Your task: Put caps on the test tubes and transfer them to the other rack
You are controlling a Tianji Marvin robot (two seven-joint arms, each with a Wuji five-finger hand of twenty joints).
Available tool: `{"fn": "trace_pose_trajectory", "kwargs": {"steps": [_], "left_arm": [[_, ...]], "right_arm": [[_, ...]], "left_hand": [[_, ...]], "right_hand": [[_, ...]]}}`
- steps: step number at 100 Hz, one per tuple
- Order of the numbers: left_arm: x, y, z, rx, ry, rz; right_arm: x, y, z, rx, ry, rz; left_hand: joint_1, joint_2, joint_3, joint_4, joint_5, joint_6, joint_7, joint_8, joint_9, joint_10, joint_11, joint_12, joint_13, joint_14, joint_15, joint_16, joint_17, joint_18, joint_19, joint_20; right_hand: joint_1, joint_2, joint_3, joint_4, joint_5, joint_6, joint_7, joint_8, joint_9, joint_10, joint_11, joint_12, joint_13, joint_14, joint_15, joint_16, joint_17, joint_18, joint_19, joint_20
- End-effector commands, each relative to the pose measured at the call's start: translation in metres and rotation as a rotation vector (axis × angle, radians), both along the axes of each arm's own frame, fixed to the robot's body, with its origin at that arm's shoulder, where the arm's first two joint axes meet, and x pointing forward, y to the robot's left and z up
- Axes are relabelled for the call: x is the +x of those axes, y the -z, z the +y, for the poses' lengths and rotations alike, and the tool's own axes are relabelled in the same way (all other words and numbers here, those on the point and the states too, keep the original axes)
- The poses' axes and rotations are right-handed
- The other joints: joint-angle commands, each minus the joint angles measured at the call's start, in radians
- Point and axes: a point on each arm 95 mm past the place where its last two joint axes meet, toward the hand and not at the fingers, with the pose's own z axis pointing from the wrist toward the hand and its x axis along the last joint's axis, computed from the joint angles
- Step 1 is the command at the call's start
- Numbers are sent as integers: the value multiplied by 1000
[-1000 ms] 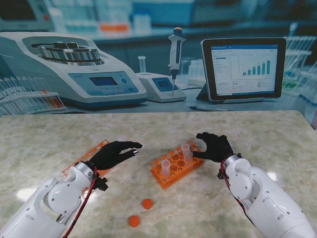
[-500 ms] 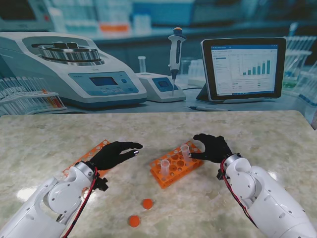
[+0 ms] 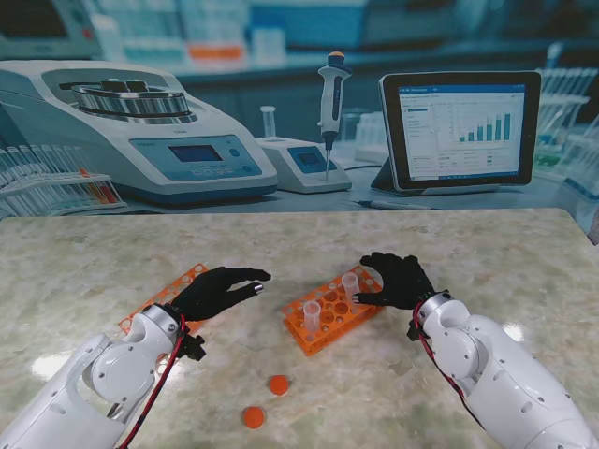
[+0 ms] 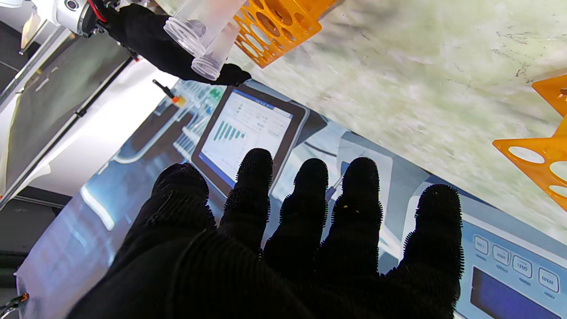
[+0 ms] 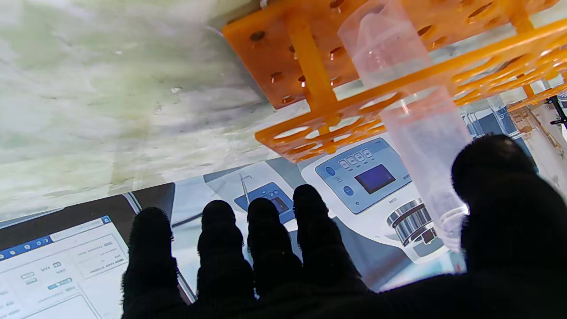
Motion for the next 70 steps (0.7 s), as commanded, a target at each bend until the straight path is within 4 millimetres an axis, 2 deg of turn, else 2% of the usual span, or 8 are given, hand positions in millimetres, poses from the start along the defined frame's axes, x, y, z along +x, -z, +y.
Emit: {"fn": "trace_pose_trajectory", "kwargs": {"steps": [1, 28, 64, 70], "left_arm": [[-1, 0, -1, 2, 5, 5], [0, 1, -1, 4, 8, 9], [1, 2, -2, 6, 14, 15], [1, 2, -2, 6, 15, 16]], "right_arm": [[-2, 3, 4, 1, -9, 12], [-1, 7, 10, 12, -21, 17], [-3, 14, 16, 30, -38, 27], [-4, 16, 16, 29, -39, 32]], "left_hand": [[-10, 40, -18, -11, -5, -3, -15, -4, -12, -7, 0, -10, -29, -25, -8, -4, -18, -18, -36, -17], [-10, 40, -17, -11, -4, -3, -14, -3, -12, -5, 0, -10, -28, -24, -8, -4, -18, -18, -36, -17], [-10, 40, -18, -11, -1, -5, -12, -2, -12, -8, 0, -10, -28, -25, -8, -4, -20, -20, -38, -17], [-10, 39, -18, -11, -1, -6, -12, -2, -11, -8, 0, -10, -28, -24, -8, -4, -19, -19, -38, -17]], "right_hand": [[-23, -37, 9, -22, -20, -8, -12, 8, -29, 2, -15, -16, -26, 10, -24, -16, -14, -4, -14, -18], [-26, -35, 20, -23, -11, -23, -1, 12, -22, -3, -11, -15, -16, 6, -19, -14, -13, -2, -10, -20], [5, -24, 20, -21, 49, -129, 54, 23, 15, -40, -10, -15, 6, -9, -19, -15, -10, 1, -6, -23], [30, -10, -10, -20, 48, -152, 80, 20, 21, -45, -14, -16, 7, -10, -21, -15, -11, 1, -7, -26]]}}
